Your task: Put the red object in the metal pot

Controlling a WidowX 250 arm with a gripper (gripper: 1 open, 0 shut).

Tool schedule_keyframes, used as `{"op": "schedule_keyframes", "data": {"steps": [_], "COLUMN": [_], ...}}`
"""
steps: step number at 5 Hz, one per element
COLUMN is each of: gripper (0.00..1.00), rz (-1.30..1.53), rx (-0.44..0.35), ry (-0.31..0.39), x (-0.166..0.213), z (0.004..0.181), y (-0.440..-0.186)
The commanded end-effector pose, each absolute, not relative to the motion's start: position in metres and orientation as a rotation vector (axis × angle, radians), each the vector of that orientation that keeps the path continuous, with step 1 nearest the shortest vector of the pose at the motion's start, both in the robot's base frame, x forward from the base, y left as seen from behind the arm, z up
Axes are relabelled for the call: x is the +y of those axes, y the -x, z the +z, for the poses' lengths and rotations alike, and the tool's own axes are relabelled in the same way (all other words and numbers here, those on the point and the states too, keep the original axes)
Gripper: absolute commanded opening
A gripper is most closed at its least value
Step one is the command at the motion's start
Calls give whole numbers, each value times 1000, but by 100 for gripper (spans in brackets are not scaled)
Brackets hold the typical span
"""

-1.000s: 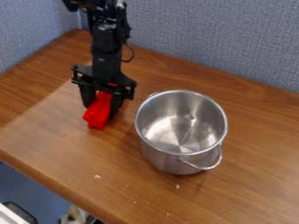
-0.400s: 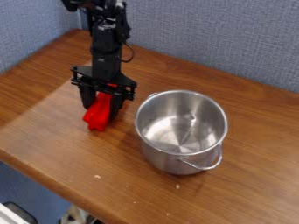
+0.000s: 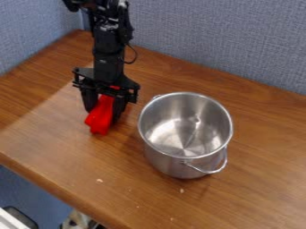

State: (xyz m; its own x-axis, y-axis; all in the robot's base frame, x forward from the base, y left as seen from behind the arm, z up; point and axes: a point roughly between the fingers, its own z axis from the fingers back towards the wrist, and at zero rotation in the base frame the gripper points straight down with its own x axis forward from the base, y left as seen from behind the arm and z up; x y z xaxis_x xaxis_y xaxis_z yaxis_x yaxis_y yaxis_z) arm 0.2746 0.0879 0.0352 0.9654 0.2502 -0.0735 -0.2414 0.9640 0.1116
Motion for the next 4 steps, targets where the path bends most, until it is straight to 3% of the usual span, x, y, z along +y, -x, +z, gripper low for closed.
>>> {"op": "schedule_keyframes", "data": {"steps": [1,4], "gripper": [0,0], "rz": [273,280], "rx": [20,32], "ry": [-108,-111], "x": [95,94], "z": [56,62], "y": [-278,-274]}}
